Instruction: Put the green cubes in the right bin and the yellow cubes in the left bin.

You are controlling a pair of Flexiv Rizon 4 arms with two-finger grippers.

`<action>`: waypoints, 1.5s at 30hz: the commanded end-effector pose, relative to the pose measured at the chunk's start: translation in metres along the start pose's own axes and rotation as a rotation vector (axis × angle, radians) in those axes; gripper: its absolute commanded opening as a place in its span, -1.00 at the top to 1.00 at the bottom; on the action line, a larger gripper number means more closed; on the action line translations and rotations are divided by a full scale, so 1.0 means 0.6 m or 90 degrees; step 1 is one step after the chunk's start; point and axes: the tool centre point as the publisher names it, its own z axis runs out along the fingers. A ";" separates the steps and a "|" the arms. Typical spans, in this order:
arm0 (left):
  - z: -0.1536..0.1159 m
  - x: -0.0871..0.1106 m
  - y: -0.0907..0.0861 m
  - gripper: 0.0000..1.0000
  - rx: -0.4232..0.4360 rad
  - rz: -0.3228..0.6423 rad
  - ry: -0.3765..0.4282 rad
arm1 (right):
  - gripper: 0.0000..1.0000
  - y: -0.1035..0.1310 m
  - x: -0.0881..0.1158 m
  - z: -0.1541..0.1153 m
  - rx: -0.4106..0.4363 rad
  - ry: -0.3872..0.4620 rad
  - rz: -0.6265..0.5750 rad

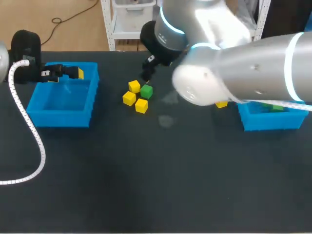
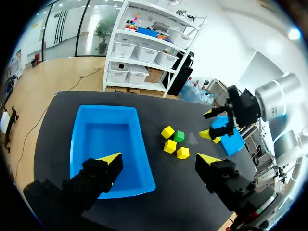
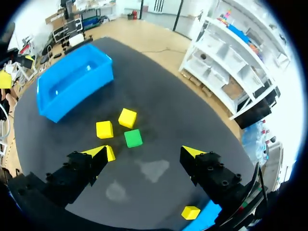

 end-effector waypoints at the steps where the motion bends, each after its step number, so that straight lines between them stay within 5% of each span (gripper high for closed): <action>1: 0.000 0.002 0.004 -1.00 0.007 0.001 -0.004 | -1.00 -0.005 -0.019 0.040 -0.015 0.089 -0.005; 24: 0.000 0.002 0.004 -1.00 0.007 0.001 -0.004 | -1.00 0.014 0.025 0.106 -0.063 0.132 -0.039; 45: 0.000 0.002 0.004 -1.00 0.007 0.001 -0.004 | -1.00 0.018 0.016 0.137 -0.032 0.181 -0.071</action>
